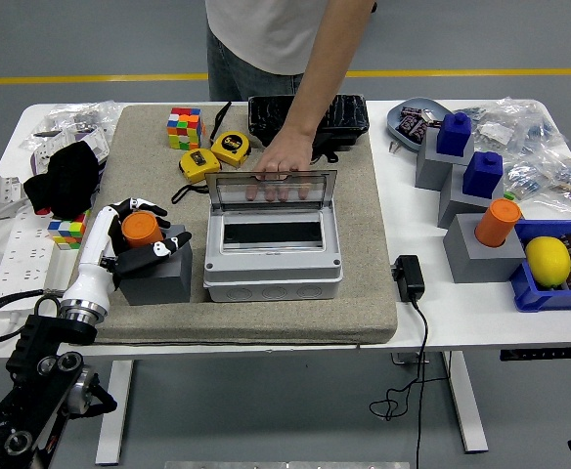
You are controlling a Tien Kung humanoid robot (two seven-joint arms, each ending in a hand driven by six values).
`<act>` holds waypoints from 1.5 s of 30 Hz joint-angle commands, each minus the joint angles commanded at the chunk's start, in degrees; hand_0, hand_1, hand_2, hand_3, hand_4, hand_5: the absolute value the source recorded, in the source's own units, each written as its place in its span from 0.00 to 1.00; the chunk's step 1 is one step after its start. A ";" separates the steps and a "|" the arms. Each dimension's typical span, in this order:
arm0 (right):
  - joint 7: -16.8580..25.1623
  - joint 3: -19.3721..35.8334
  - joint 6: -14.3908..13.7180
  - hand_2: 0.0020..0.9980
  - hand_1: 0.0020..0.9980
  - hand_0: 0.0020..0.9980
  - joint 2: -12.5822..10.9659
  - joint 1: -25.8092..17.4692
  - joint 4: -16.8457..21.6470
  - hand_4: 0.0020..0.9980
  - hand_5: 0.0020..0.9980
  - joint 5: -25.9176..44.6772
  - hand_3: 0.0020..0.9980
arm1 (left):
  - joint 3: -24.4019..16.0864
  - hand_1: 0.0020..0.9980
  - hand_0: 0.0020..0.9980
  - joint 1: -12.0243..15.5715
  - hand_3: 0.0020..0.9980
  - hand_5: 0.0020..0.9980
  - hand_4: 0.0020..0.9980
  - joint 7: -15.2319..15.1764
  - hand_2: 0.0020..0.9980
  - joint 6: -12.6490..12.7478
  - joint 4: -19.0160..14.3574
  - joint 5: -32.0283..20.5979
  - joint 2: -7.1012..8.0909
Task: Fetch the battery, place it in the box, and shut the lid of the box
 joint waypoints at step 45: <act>-0.10 0.33 0.08 0.78 0.84 0.88 -0.09 0.18 0.00 1.00 1.00 -0.41 0.83 | 1.51 0.14 0.12 -5.39 0.15 0.00 1.00 -1.79 0.15 6.59 -1.18 -0.71 0.82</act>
